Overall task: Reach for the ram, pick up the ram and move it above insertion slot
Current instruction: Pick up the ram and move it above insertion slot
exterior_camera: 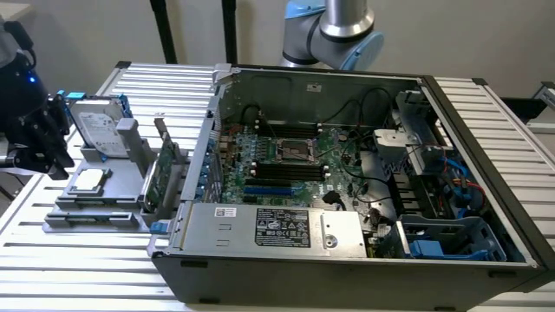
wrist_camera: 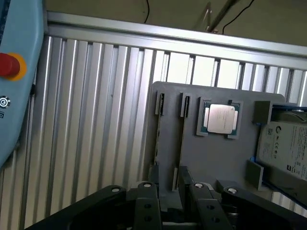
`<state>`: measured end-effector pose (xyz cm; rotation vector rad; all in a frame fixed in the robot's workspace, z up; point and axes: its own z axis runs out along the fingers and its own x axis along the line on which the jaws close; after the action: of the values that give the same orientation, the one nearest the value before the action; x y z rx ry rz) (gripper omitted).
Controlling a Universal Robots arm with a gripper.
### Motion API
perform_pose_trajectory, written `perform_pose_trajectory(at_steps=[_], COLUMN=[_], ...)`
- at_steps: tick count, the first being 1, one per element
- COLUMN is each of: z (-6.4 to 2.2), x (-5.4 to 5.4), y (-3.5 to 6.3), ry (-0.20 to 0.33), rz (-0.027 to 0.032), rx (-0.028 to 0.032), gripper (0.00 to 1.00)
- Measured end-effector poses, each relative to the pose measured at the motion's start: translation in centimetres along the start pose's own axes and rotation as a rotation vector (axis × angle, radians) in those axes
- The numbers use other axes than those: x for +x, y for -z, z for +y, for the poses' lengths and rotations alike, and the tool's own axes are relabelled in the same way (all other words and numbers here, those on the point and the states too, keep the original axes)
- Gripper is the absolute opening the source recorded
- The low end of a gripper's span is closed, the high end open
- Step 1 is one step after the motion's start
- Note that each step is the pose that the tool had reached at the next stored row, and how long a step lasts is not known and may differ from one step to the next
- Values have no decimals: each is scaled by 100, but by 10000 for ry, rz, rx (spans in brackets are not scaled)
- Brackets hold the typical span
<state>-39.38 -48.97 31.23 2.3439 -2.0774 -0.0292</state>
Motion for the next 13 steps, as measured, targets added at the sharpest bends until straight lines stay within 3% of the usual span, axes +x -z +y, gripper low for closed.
perform_pose_trajectory(at_steps=[13], z=[11], x=[87], y=[-235], ry=[-316], rz=[-5], rx=[6], gripper=[31])
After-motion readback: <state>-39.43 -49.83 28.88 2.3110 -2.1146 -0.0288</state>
